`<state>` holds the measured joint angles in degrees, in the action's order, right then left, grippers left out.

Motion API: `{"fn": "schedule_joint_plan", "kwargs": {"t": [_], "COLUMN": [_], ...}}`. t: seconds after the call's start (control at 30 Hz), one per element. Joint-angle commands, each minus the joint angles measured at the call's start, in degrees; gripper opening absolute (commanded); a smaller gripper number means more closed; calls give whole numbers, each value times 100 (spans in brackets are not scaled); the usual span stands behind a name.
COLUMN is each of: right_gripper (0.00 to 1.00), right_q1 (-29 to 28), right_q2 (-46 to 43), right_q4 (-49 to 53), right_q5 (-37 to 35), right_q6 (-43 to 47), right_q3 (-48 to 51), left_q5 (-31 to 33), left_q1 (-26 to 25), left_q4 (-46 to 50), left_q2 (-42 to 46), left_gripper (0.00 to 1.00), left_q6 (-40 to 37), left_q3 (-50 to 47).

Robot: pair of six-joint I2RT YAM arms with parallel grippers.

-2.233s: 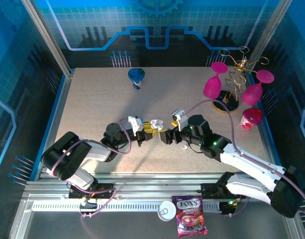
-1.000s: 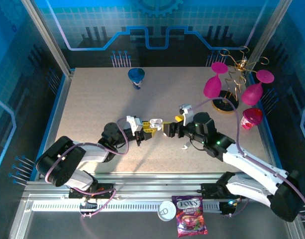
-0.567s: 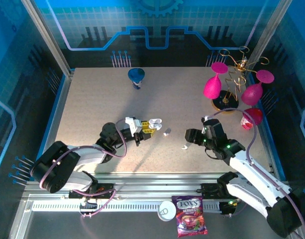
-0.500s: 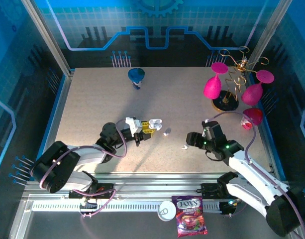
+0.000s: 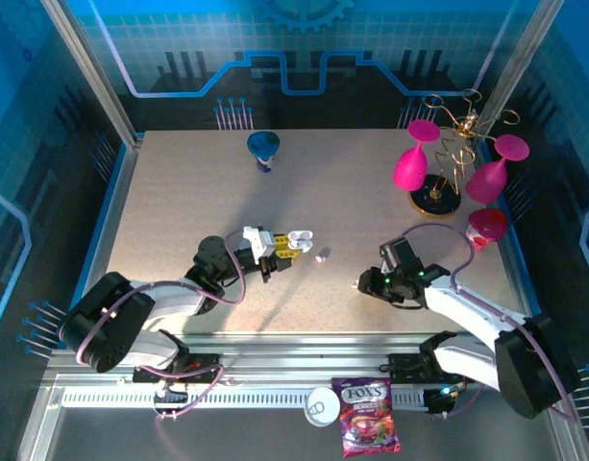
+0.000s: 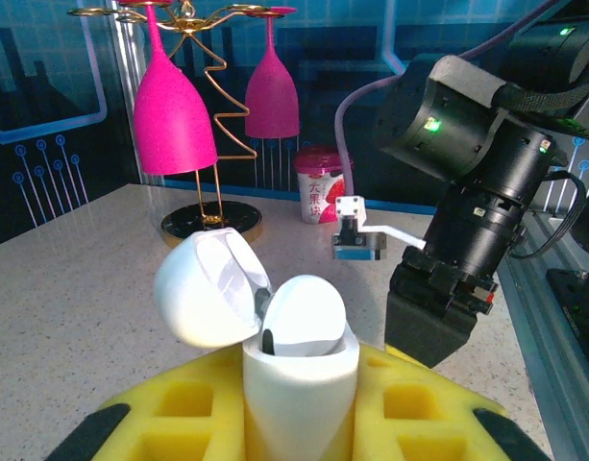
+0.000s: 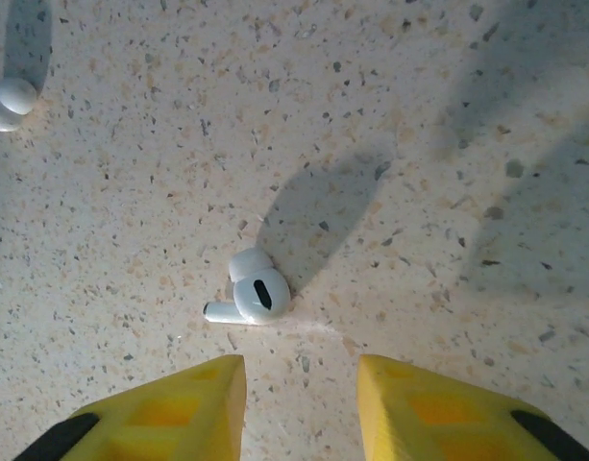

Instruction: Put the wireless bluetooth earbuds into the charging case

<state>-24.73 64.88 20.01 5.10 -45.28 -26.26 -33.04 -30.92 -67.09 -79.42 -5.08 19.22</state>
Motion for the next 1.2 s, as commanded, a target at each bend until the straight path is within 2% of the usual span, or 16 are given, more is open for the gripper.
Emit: {"fn": "schedule_joint_plan", "kwargs": {"t": [0.0, 0.77, 1.17], "right_gripper": [33, 26, 16], "right_q1": [65, 59, 39], "right_q2": [205, 975, 1005], "right_q4": [-268, -489, -421], "right_q5": [131, 283, 195], "right_q6": [53, 207, 397], "right_q3": [-158, -424, -467], "left_q5": [-168, -203, -214], "left_q1": [2, 3, 0], "left_q4": [16, 21, 11], "left_q2": [119, 111, 93], "left_gripper": [0, 0, 0], "left_q6": [-163, -158, -152], "left_q3": [-23, -38, -33]}}
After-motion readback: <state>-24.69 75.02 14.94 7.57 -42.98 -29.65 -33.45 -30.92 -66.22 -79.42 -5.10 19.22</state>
